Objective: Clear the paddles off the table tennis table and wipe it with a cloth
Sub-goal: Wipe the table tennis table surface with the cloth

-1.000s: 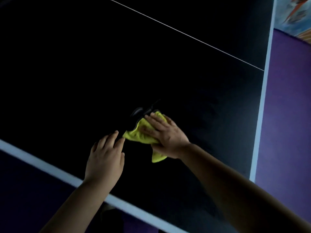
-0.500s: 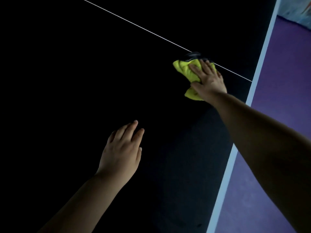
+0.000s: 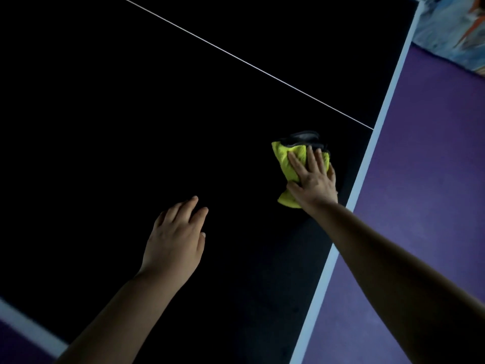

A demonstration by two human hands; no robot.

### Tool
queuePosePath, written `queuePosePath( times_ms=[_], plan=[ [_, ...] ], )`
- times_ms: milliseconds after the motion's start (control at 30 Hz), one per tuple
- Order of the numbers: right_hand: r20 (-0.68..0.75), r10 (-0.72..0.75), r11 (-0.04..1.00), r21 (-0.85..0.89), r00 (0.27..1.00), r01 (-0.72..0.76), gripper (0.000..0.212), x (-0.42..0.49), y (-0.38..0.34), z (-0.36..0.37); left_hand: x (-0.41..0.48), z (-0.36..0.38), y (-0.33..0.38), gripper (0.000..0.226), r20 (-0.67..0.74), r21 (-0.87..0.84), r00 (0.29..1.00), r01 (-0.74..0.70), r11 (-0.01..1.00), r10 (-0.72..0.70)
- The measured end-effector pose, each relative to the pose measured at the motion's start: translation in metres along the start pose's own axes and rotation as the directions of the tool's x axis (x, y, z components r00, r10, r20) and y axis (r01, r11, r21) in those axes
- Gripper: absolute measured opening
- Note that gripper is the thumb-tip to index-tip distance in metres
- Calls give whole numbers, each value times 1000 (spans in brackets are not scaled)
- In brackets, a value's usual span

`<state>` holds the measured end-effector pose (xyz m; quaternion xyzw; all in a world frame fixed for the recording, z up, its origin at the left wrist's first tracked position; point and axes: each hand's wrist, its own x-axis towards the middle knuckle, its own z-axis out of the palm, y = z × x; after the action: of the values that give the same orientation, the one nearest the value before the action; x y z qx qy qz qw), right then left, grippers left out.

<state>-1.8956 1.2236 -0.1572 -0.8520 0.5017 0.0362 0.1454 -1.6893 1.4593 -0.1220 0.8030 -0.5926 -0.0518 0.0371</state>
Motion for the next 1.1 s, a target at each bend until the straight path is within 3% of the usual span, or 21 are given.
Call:
queuePosePath(
  times_ms=[300, 633, 733, 900, 967, 1100],
  plan=[
    [100, -280, 957, -49, 955, 285, 83, -143, -137, 55, -155, -3, -35, 51, -2, -59, 992, 129, 990, -130],
    [264, -534, 815, -92, 803, 572, 76, -265, -258, 101, -302, -9, -63, 55, 118, -78, 925, 370, 926, -360],
    [320, -589, 771, -51, 742, 634, 77, -293, -254, 104, -305, -14, -49, 54, 100, -91, 931, 359, 929, -350],
    [358, -728, 612, -43, 584, 790, 74, -301, -194, 99, -281, -23, -21, 54, 56, -102, 948, 319, 942, -314],
    [344, -736, 603, -61, 584, 796, 74, -286, -162, 92, -266, -22, -9, 54, 60, -91, 954, 299, 950, -294],
    [177, -719, 668, -90, 672, 738, 75, -231, -91, 75, -224, -17, 22, 54, 85, -92, 958, 282, 955, -274]
  ],
)
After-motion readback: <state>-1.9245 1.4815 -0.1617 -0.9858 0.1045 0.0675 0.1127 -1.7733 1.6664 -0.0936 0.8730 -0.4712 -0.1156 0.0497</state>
